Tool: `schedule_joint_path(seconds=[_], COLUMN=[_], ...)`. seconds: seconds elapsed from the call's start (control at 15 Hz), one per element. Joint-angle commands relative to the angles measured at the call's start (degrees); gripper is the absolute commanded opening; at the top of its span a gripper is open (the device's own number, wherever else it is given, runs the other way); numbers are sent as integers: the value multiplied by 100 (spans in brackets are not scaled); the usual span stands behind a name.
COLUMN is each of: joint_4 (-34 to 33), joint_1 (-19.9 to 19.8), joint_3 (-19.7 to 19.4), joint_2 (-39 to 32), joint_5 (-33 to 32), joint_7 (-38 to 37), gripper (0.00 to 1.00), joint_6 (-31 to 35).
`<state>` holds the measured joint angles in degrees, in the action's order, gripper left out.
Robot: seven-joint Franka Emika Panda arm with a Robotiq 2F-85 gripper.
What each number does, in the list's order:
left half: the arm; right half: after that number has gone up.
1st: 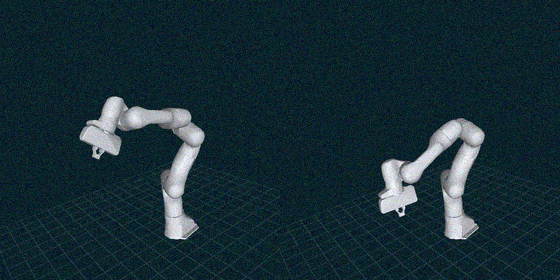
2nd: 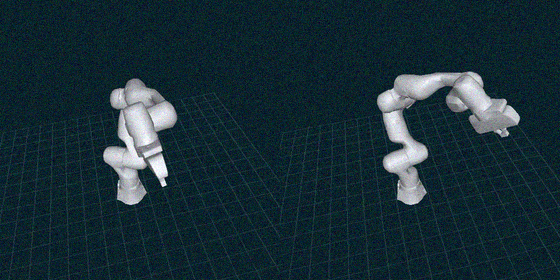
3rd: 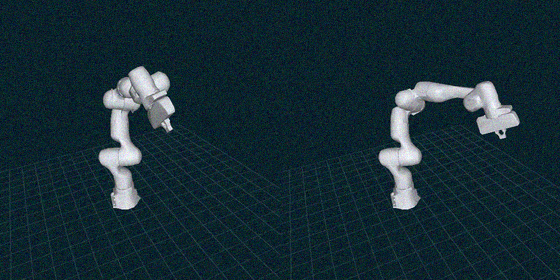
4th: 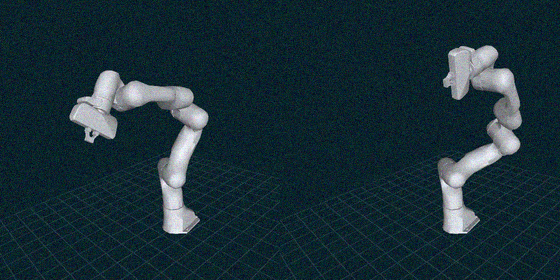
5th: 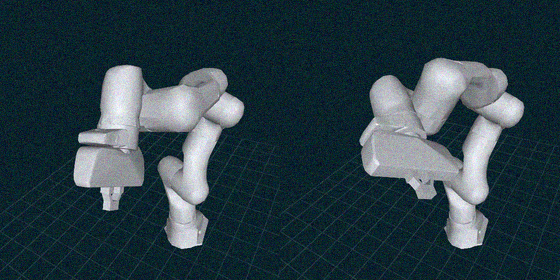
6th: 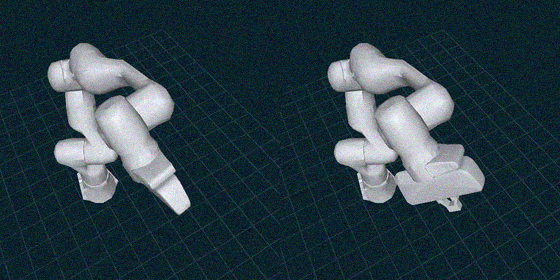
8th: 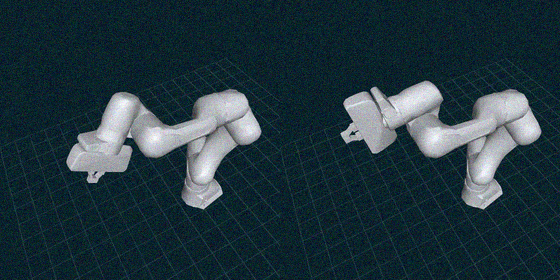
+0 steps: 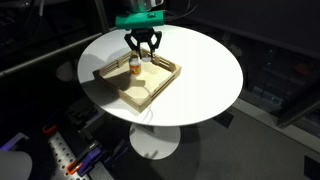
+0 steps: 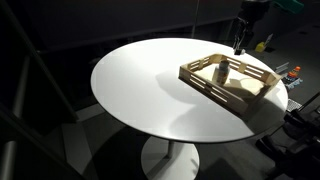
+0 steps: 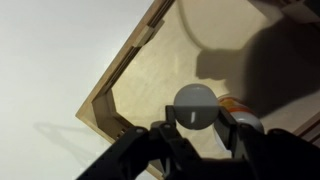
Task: Put the lid on the bottle
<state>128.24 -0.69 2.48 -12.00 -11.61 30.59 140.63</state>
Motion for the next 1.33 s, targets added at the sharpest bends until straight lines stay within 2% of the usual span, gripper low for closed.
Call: schedule_joint_path(seconds=[0.0,0.2,0.27,0.33,0.4,0.47,1.13,1.2,1.27], joint_4=[-209,-320,-329,-329,-302,-264,-266,-266,-273], joint_1=[32,72,82,84,70,112,116,116,120], joint_3=[177,271,289,304,314,274,275,275,275], joint_2=[121,103,124,162,221,69,127,127,119], joint_5=[253,430,461,484,523,362,395,395,389], joint_7=[106,147,150,172,251,39,97,97,83], gripper=[32,31,29,23,23,44,44,19,19], joint_6=[-508,-718,-760,-824,-892,-646,-732,-732,-731])
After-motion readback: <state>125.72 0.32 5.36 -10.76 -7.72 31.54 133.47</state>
